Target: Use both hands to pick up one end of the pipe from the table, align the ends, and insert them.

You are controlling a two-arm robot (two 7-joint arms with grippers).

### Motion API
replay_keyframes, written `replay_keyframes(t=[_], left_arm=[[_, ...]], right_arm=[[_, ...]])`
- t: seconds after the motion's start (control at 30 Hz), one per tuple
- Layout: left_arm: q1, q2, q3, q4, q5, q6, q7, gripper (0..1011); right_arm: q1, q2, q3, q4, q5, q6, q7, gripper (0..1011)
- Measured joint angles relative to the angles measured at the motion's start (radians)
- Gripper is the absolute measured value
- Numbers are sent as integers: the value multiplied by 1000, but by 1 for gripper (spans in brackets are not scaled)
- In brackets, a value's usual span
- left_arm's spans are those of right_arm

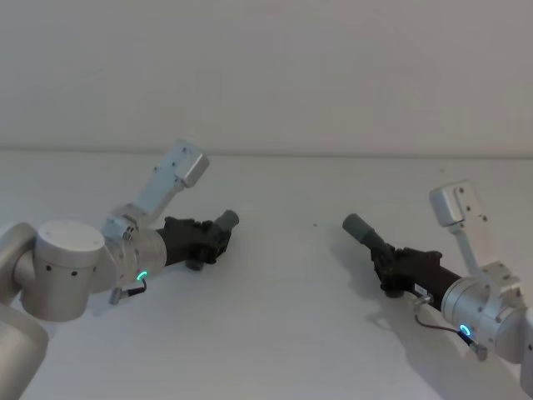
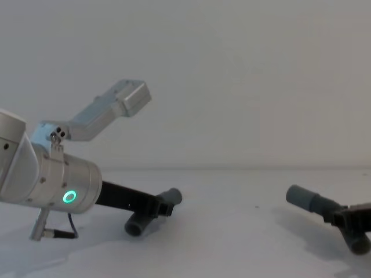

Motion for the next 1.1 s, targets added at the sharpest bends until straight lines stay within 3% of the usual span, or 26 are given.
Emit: replay_keyframes(t=[0.43, 0.8, 1.1], left_arm=[[-34, 37, 18, -32, 12, -86, -76, 341], [-89, 91, 55, -53, 3, -141, -210, 342], [-137, 139, 88, -62, -22, -168, -347, 342]], right_arm=[[-6, 53, 41, -45, 87, -95, 146, 139], [-15, 135, 60, -60, 159, -172, 318, 134], [-17, 198, 53, -42, 184, -247, 453, 134]])
